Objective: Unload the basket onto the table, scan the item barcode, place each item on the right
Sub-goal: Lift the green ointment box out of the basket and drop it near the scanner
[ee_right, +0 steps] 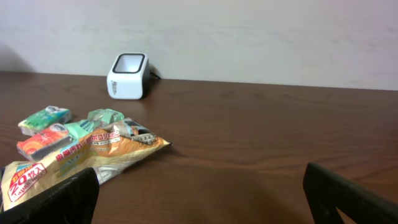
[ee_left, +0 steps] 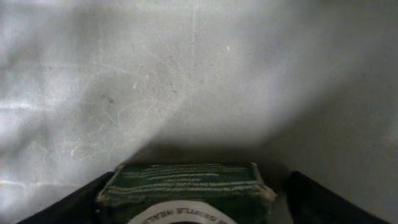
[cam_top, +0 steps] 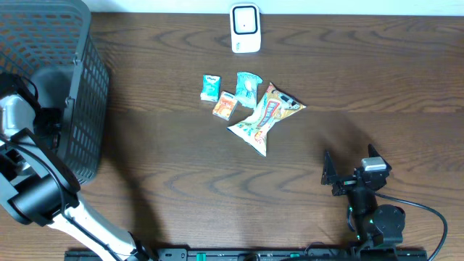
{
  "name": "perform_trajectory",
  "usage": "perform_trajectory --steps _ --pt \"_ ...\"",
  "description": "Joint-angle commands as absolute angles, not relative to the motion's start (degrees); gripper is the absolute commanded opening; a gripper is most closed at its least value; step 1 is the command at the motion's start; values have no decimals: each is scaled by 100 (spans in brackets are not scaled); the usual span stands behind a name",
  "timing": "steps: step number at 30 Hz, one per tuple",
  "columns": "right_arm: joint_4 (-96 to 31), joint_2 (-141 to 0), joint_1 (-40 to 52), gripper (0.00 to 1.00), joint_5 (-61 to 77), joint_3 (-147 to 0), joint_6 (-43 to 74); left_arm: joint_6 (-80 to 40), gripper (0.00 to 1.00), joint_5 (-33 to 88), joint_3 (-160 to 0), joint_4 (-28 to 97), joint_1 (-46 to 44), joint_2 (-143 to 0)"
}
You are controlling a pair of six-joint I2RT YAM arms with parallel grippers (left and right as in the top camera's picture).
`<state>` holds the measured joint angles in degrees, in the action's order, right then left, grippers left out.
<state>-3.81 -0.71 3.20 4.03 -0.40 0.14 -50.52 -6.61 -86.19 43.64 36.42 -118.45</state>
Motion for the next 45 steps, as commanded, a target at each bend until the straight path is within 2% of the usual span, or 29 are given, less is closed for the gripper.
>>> perform_trajectory --steps 1,5,8,17,23,25,30,32,33,36,41,45 --pt "-408 -45 342 99 379 -36 -49 -4912 77 -648 -8379 4466 3629 -11985" --pt "-408 -45 342 99 379 -36 -49 -4545 60 -648 -8438 4469 3647 -11966" --pt "-408 -45 342 99 379 -36 -49 -4348 56 -648 -8473 4471 3673 -11786" --pt "-408 -45 342 99 379 -36 -49 -4351 56 -648 -8554 4442 3695 -10427" --pt "-408 -45 342 99 379 -36 -49 -4353 56 -615 -8720 4313 3693 -8801" --pt "-408 -45 342 99 379 -36 -49 -4353 56 -307 -8720 4174 3693 -8311" --pt "-408 -45 342 99 379 -36 -49 -4357 56 1367 -8720 3752 3605 -7288" --pt "-408 -45 342 99 379 -36 -49 -4484 56 2534 -8720 3343 3074 -6847" --pt "-408 -45 342 99 379 -36 -49 -4482 56 2600 -8720 3286 2847 -6803" --pt "-408 -45 342 99 379 -36 -49 -4248 57 2591 -8718 3284 1951 -6840" --pt "-408 -45 342 99 379 -36 -49 -2617 56 2571 -8713 3347 320 -7470" --pt "-408 -45 342 99 379 -36 -49 -1894 56 1538 -8713 3638 -611 -8296"
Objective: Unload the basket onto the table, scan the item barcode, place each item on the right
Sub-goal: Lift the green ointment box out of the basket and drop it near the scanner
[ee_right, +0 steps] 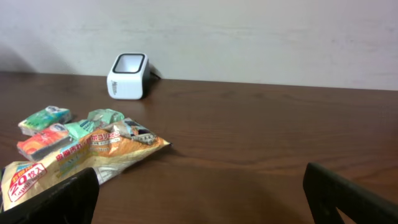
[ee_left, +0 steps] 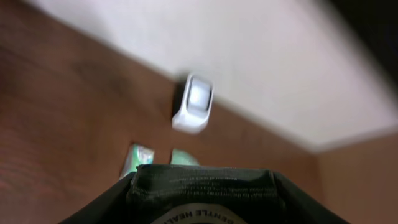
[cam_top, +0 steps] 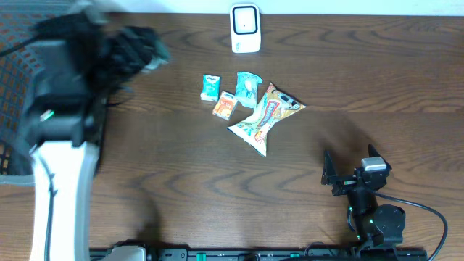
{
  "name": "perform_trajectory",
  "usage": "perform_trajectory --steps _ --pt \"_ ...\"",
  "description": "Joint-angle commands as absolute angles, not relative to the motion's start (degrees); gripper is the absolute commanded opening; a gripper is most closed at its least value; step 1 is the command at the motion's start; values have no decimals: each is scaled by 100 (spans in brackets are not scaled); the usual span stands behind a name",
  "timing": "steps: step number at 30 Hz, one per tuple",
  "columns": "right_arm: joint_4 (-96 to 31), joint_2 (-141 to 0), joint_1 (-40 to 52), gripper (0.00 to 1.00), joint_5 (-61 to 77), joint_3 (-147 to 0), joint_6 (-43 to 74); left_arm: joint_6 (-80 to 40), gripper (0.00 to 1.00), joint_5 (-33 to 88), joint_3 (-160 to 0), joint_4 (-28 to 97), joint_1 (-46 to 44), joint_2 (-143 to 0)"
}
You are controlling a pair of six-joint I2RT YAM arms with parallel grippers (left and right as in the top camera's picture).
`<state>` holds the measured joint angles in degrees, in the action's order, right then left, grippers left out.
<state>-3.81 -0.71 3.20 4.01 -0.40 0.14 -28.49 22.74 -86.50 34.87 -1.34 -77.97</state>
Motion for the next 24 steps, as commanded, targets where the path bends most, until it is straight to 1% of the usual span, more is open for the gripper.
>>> perform_trajectory --steps 1,3,6,16,17,20,21,23,24 --pt "-408 -45 342 99 379 -36 -49 -1767 56 1306 -8713 3691 -757 -8486" --pt "-408 -45 342 99 379 -36 -49 -1605 57 856 -8713 3817 -1048 -8995" --pt "-408 -45 342 99 379 -36 -49 -1605 57 554 -8713 3992 -1280 -9607" --pt "-408 -45 342 99 379 -36 -49 -1608 57 486 -8713 4193 -1459 -11214" --pt "-408 -45 342 99 379 -36 -49 -1610 59 486 -8713 4195 -1459 -11334" --pt "-408 -45 342 99 379 -36 -49 -1610 77 491 -8713 4198 -1459 -11544" --pt "-408 -45 342 99 379 -36 -49 -1610 79 489 -8713 4198 -1459 -11577" --pt "-408 -45 342 99 379 -36 -49 -1610 80 491 -8715 4160 -1459 -11544" --pt "-408 -45 342 99 379 -36 -49 -1610 83 491 -8722 4132 -1457 -11493"
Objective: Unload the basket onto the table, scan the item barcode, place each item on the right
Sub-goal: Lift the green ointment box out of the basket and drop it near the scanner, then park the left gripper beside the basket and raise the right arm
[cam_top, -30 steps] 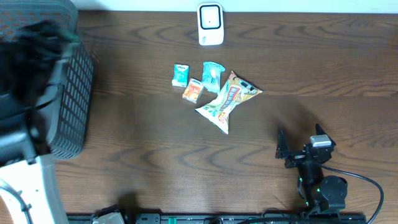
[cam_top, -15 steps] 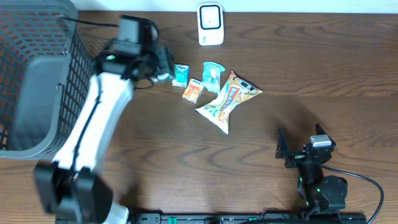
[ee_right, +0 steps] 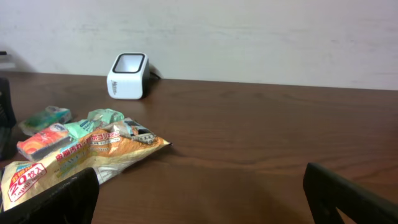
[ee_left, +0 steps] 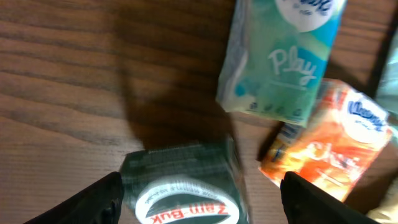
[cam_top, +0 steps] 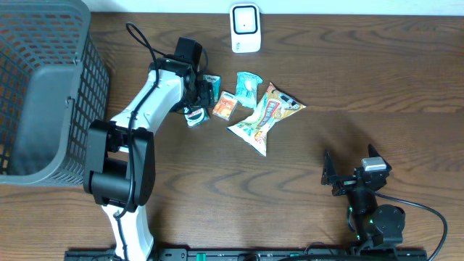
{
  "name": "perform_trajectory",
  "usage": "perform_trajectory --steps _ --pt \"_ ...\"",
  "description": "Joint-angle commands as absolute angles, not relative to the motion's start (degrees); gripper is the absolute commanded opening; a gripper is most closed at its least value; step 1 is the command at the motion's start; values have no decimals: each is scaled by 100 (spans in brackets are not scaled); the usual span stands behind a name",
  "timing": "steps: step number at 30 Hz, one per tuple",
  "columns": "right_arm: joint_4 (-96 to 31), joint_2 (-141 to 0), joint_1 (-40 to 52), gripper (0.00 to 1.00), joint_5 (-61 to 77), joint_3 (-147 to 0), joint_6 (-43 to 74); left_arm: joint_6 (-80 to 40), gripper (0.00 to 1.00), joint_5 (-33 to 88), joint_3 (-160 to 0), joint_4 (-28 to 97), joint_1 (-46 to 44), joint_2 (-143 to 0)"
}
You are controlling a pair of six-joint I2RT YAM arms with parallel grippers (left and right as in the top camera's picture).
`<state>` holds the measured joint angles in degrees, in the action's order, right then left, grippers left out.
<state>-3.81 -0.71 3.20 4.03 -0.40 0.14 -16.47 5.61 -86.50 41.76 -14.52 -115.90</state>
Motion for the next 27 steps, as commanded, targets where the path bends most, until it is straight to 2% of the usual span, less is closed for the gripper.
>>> perform_trajectory --steps 1,4,12,13,20,27 --pt "-408 -45 342 99 379 -36 -49 -1608 84 486 -8748 4130 -1455 -11413" --pt "-408 -45 342 99 379 -36 -49 -1608 88 486 -8853 4160 -1389 -10954" --pt "-408 -45 342 99 379 -36 -49 -1610 90 484 -8853 4593 -998 -9017" --pt "-408 -45 342 99 379 -36 -49 -1610 98 486 -8853 4696 -965 -8809" --pt "-408 -45 342 99 379 -36 -49 -1610 98 486 -8851 5387 -923 -7970" --pt "-408 -45 342 99 379 -36 -49 -1610 98 486 -8847 5415 -923 -7898"
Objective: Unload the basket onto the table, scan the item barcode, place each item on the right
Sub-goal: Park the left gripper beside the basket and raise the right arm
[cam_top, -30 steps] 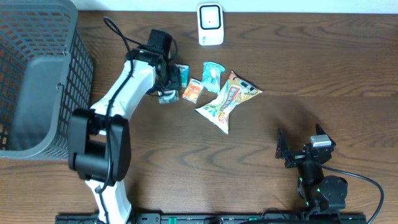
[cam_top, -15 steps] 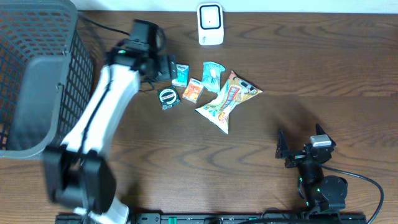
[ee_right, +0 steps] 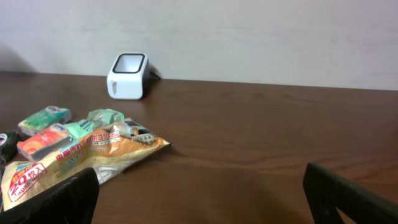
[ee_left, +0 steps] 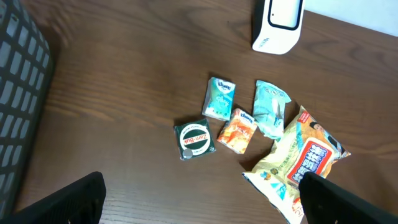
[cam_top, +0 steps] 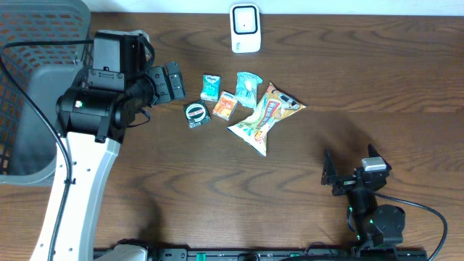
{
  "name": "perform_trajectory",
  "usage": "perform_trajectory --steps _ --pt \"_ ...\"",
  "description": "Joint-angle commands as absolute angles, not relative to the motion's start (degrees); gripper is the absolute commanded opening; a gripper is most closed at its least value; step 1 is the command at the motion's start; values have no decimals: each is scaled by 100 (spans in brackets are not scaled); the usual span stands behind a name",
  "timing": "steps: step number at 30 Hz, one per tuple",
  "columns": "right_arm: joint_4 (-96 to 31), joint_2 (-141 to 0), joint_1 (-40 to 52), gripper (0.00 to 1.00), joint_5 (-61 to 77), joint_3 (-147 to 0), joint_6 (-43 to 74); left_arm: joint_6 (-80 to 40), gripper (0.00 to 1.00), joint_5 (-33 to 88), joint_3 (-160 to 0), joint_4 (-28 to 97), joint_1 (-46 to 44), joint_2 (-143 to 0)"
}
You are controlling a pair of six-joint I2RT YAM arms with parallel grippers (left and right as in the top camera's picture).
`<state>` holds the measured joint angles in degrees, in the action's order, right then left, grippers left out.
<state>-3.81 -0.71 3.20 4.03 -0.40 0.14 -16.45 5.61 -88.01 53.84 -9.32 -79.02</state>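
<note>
The green box with a round white label [cam_top: 196, 114] lies flat on the table, left of the orange tissue pack [cam_top: 225, 106]; the left wrist view shows the same box [ee_left: 196, 139]. The white scanner [cam_top: 245, 29] stands at the back edge, with its window facing the table [ee_left: 278, 22]. My left gripper [cam_top: 167, 81] hangs high and to the left of the box, open and holding nothing. At the front right, my right gripper [cam_top: 348, 174] rests open near the table, looking across at the scanner [ee_right: 129, 76].
A grey mesh basket [cam_top: 36, 87] fills the far left. A teal tissue pack [cam_top: 210, 87], a teal pouch [cam_top: 247, 88] and an orange snack bag [cam_top: 264, 117] lie grouped below the scanner.
My left gripper was low over the table with the green box between its fingers. Now it is raised and further left, and the box lies free on the table. The right arm is unchanged.
My left gripper held the green box down inside the basket. It then had the box in the air over the table, facing the scanner. Later it was low beside the tissue packs. Now the box lies there and the gripper is open above.
</note>
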Motion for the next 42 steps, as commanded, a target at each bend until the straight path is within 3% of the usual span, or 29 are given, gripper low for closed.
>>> perform_trajectory --steps 1,7,11,13,17,21,25,27,32,35,37,42 --pt "-408 -45 342 99 379 -36 -49 -1610 98 486 -8847 5415 -923 -7898" --pt "-27 -45 342 99 414 -36 196 -1610 98 486 -8847 5415 -923 -7898" --pt "364 -45 342 99 1772 -36 1911 -1610 98 486 -8847 5415 -923 -7898" --pt "679 -45 342 99 1765 -34 2130 -1610 98 486 -8847 5415 -923 -7898" --pt "2567 -45 342 100 1282 -34 3319 -1610 98 486 -8847 5415 -923 -7898" --pt "4563 -123 342 99 408 -62 3343 -1610 98 486 -8847 5415 -923 -7898" --pt "4904 -414 342 99 185 -567 3332 -1610 98 486 -8847 5415 -923 -7898" --pt "4515 -836 342 99 239 -1184 3079 -1610 98 486 -8847 5415 -923 -7898" --pt "2969 -2491 342 99 1118 -2967 1079 -1610 98 486 -8847 5415 -923 -7898" --pt "1396 -3625 342 99 1929 -4101 143 -1610 98 486 -8847 5415 -923 -7898" --pt "-445 -4713 342 99 2097 -5238 -82 -1610 98 486 -8847 5415 -923 -7898" --pt "-3227 -6455 342 99 2174 -7000 -242 -1610 98 486 -8847 5415 -923 -7898"
